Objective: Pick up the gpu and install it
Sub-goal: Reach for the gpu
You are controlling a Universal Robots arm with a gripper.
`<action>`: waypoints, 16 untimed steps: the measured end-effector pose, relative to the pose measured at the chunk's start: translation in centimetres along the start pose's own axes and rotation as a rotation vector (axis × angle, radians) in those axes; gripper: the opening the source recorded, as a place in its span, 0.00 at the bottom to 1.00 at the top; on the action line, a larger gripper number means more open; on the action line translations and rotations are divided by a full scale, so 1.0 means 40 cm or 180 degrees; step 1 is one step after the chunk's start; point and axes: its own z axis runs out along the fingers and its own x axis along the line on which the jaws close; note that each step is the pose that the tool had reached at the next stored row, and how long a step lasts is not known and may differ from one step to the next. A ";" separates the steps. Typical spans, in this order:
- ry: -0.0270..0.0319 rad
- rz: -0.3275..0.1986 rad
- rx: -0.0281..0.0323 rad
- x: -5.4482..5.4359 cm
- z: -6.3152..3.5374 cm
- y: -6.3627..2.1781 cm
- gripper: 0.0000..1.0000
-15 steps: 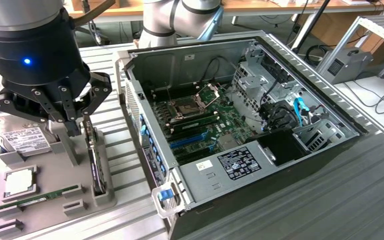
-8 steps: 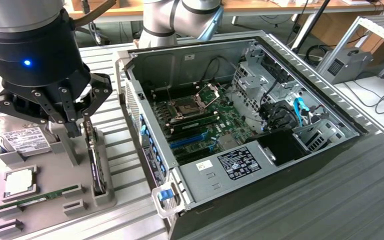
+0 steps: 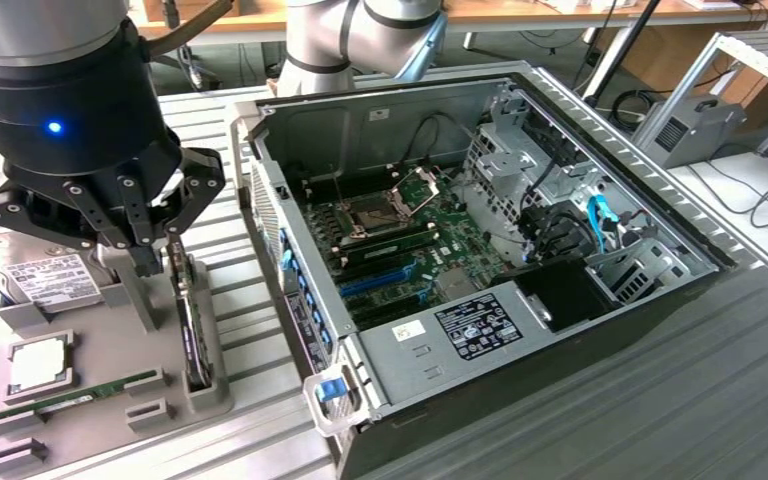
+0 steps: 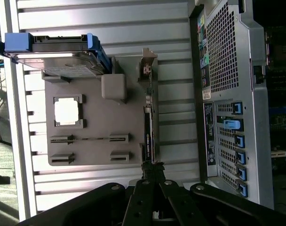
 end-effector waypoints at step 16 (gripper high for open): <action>0.0000 0.0000 0.0000 -0.023 0.001 0.003 0.11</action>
